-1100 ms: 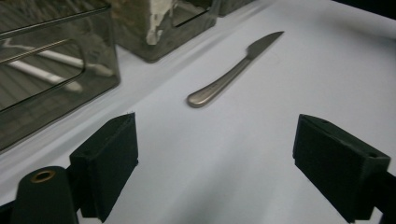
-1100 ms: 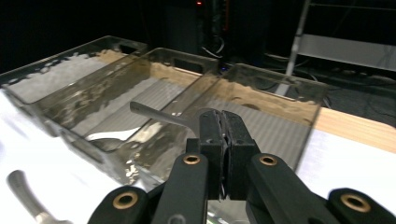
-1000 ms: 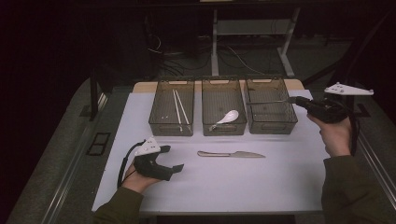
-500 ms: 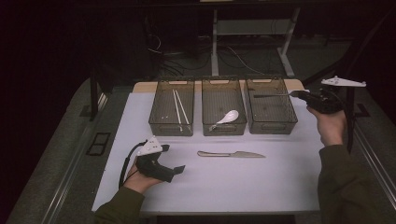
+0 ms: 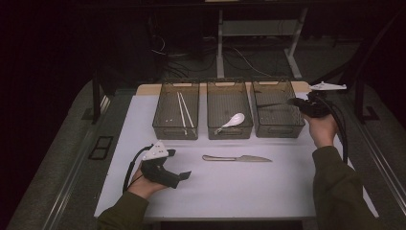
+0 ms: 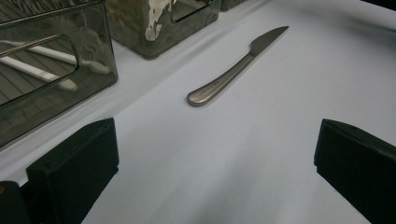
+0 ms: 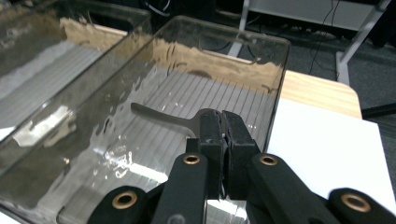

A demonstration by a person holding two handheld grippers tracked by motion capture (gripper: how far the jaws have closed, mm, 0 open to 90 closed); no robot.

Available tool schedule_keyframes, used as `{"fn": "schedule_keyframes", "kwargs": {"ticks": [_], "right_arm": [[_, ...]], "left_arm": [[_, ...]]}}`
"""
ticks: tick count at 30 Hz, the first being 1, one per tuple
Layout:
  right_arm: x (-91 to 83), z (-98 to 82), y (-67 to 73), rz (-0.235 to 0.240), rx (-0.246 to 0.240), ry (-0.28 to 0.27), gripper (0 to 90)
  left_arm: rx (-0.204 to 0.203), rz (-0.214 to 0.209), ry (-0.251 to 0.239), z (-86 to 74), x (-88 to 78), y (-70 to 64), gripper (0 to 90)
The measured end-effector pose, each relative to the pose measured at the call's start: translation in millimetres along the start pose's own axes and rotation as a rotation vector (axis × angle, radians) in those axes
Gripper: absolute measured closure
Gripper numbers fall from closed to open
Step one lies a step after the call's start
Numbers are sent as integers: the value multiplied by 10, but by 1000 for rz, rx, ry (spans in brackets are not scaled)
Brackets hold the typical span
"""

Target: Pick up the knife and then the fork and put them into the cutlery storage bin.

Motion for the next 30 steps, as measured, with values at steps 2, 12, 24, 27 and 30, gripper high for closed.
{"fn": "schedule_keyframes", "kwargs": {"ticks": [2,12,24,27,30], "right_arm": [[12,-32,20,3,-11,19,873],[-16,-147,31,45,25,38,853],[-88,-249,68,99,8,89,813],[-96,-268,77,111,7,96,762],[-104,-286,71,121,14,97,739]], "left_arm": [[1,1,-1,2,-1,-1,0],[3,-7,3,-4,6,-21,0],[3,-11,7,-6,2,-20,0],[0,-10,6,-6,4,-23,0],[-1,-11,9,-11,6,-25,0]]}}
Point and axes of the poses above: each handheld gripper's, and its own axes: x roughly forward along the jaws, z roughly out of its top, y roughly to its left, the point moved 9 cm from there along x, roughly forward along the jaws, and after that the axes turned 15 degrees about -y, right-handed, at the moved point
